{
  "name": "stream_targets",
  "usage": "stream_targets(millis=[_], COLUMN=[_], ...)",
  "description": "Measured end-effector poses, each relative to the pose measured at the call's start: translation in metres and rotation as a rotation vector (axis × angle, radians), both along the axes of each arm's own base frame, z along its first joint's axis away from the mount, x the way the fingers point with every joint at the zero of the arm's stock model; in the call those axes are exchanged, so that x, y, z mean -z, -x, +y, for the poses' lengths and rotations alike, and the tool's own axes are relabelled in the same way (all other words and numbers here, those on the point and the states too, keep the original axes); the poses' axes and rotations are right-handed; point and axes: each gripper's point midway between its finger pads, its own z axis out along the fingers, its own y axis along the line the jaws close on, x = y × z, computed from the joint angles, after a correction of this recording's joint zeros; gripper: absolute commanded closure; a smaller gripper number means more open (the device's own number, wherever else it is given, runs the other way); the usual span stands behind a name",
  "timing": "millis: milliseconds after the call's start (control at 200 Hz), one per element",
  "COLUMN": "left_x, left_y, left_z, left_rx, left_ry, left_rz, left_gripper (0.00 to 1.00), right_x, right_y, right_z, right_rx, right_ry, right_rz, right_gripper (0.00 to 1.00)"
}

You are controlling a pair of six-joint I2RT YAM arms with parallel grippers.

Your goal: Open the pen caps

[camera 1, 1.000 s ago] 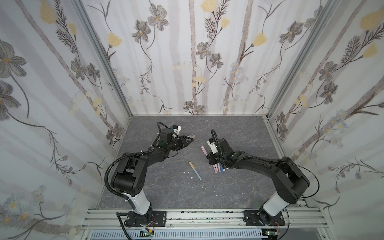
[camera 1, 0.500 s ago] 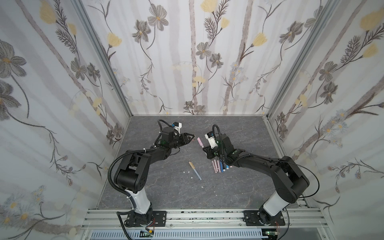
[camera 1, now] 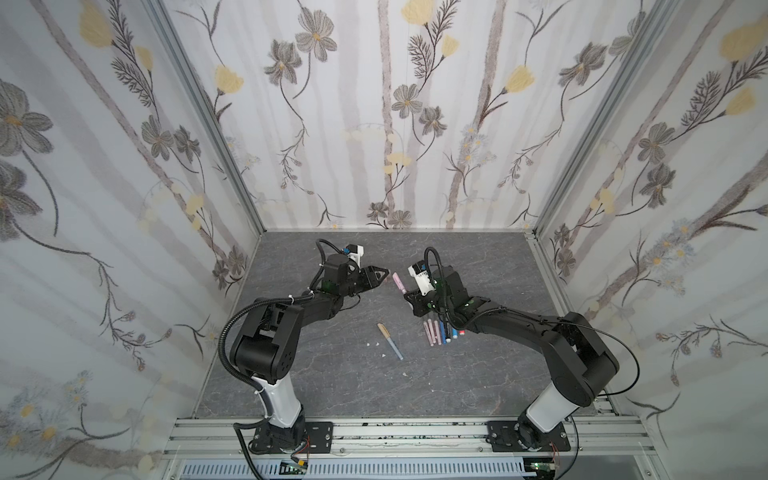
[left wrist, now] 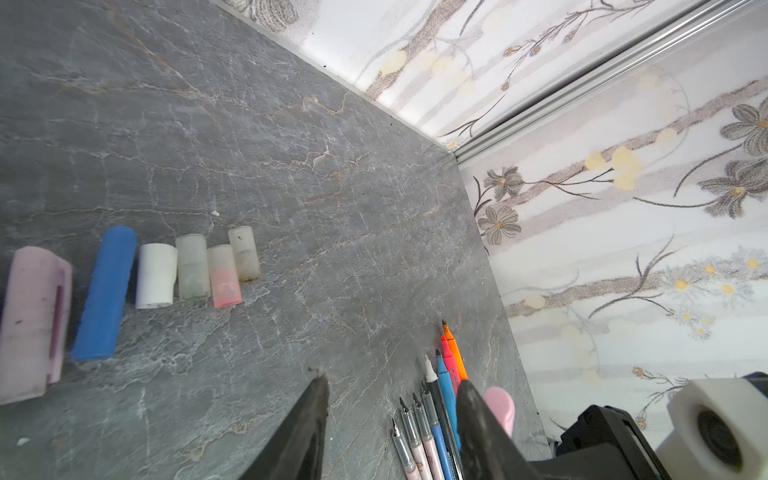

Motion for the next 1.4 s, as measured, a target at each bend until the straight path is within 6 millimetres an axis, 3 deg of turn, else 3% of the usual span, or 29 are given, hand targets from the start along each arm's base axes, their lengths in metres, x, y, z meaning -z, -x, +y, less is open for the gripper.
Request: stream_targets(millis=[110,225,390,644,1399], left_x=[-0.002,-0.004,-0.002,-0.004,-0.017], left_y=[0.002,0.007,0.012,0.02,0.027], left_z=[-0.003,-0.006,-0.013,-0.03,-0.035], left_rx=[0.008,0.017,0.029,0.061,0.059], left_ry=[0.001,0.003,0.008,0.043,0.086], left_rz=[-0.003,-0.013,-0.016,-0.015,-0.053], left_gripper=[0.42,0.3,0.26,0.26,0.29], right_x=[-0.004,-0.008,-0.011,-0.013,-0.016], right_y=[0.002,0.004,0.006,0.009,-0.009], right_z=[0.0,-0.001,-0.001,0.004,0.0], right_rx=[-0.007,-0.012,-0.011,-0.016,0.111], right_ry=[0.002,0.001,0.0,0.0,0.0], right_rz=[-0.008,-0.02,-0.026,-0.036,0.012], right_gripper=[1.0,1.0,1.0,1.0,1.0])
